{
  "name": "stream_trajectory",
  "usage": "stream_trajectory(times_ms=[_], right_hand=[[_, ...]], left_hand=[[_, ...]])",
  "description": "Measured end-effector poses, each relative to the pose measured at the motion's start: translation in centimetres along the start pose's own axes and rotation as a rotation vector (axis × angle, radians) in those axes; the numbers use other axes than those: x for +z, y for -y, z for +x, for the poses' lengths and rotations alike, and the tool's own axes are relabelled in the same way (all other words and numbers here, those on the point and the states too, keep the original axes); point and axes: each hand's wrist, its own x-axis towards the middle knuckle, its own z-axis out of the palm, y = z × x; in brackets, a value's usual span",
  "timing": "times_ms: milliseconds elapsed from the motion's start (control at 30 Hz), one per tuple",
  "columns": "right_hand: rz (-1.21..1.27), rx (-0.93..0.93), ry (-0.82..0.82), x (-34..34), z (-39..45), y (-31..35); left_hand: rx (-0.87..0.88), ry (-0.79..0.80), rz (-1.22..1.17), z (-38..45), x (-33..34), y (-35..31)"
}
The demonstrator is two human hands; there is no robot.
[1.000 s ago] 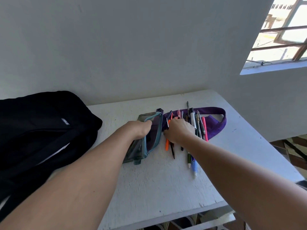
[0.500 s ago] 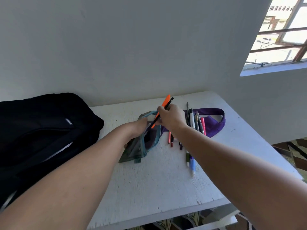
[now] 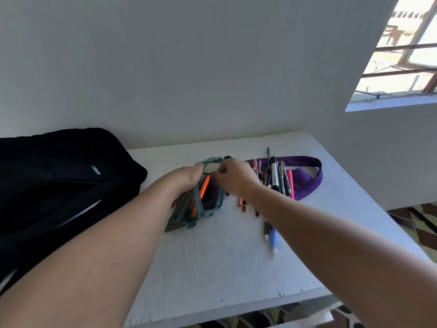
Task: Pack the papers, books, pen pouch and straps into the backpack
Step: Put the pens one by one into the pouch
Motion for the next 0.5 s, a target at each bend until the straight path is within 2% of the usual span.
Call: stream_trajectory(times_ms=[233, 500], right_hand=[[-0.242, 0.14, -0.039, -1.2, 1.7, -5.2], [-0.355, 0.174, -0.028, 0.0, 2.3, -4.2]], left_hand=[[-0.032, 0.067, 0.004, 0.1, -0.7, 0.1], [-0.001, 0.04, 0.038, 1.1, -0.4, 0.0]])
